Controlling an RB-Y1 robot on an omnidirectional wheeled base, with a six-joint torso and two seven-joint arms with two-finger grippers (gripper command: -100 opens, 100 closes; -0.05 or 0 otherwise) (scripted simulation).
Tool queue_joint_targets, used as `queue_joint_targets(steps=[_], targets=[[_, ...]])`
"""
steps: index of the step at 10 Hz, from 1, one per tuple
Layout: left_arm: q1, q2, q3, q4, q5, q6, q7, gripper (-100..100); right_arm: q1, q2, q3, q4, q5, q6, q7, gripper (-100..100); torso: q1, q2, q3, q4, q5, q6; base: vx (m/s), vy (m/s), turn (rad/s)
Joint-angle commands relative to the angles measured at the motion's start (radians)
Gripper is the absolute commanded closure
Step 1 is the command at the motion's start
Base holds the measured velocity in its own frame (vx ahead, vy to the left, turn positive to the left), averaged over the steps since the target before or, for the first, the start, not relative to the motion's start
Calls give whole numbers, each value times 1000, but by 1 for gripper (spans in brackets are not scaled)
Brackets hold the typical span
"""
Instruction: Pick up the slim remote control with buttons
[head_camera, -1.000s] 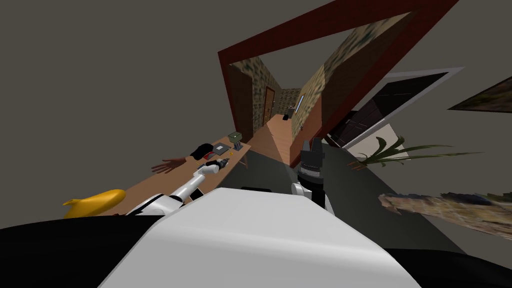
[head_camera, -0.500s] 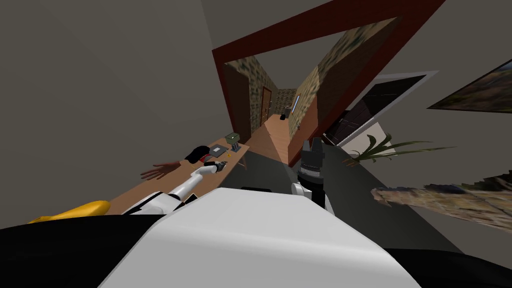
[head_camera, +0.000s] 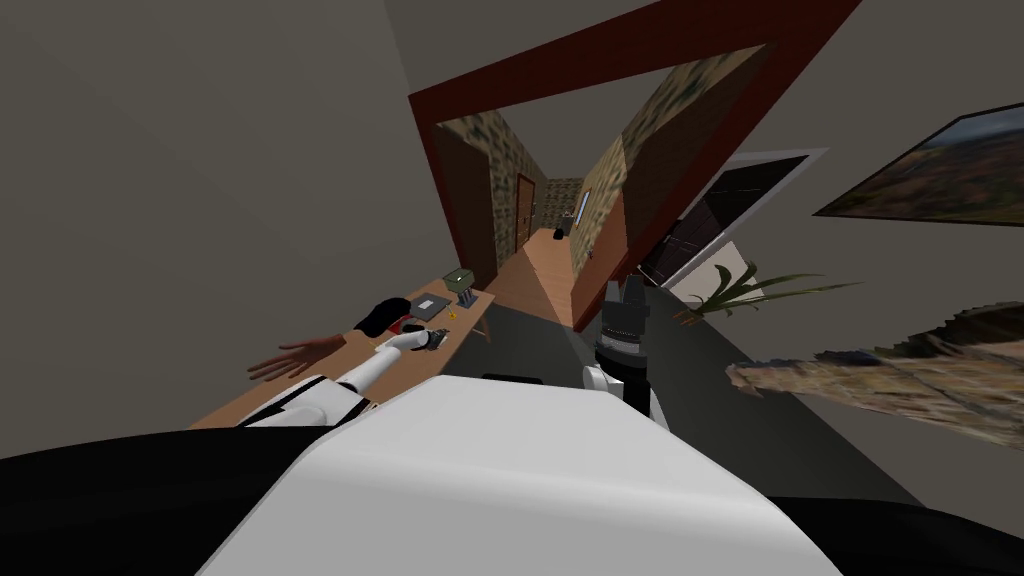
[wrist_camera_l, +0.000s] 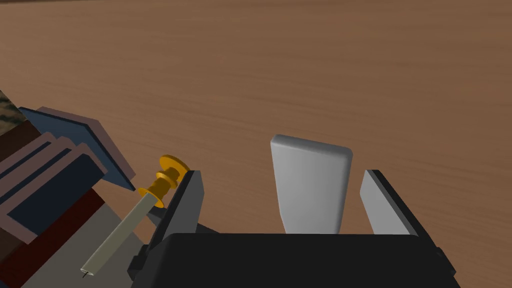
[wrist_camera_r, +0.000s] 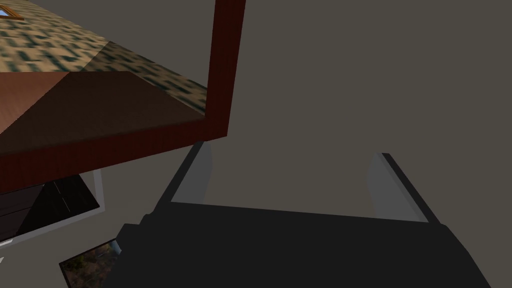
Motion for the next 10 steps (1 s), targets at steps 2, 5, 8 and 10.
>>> queue_joint_targets(steps=[2,5,8,10], targets=[[-9,4,-7,31,18,30,-10,-100,0,0,0,0,0,0,0,0,0,0,0,0,0,-1,39,19,-19],[-29,28,-32,105,79,114,-34,-100,0,0,0,0,0,0,0,0,0,-2,-1,0,0,0,75,37,-119],[-43,52,-55,185,129,179,-52,-100,0,0,0,0,0,0,0,0,-1,1,0,0,0,0,54,31,-66],[-49,63,-64,215,149,218,-59,-100,0,0,0,0,0,0,0,0,0,-1,-1,0,0,0,73,49,-71]])
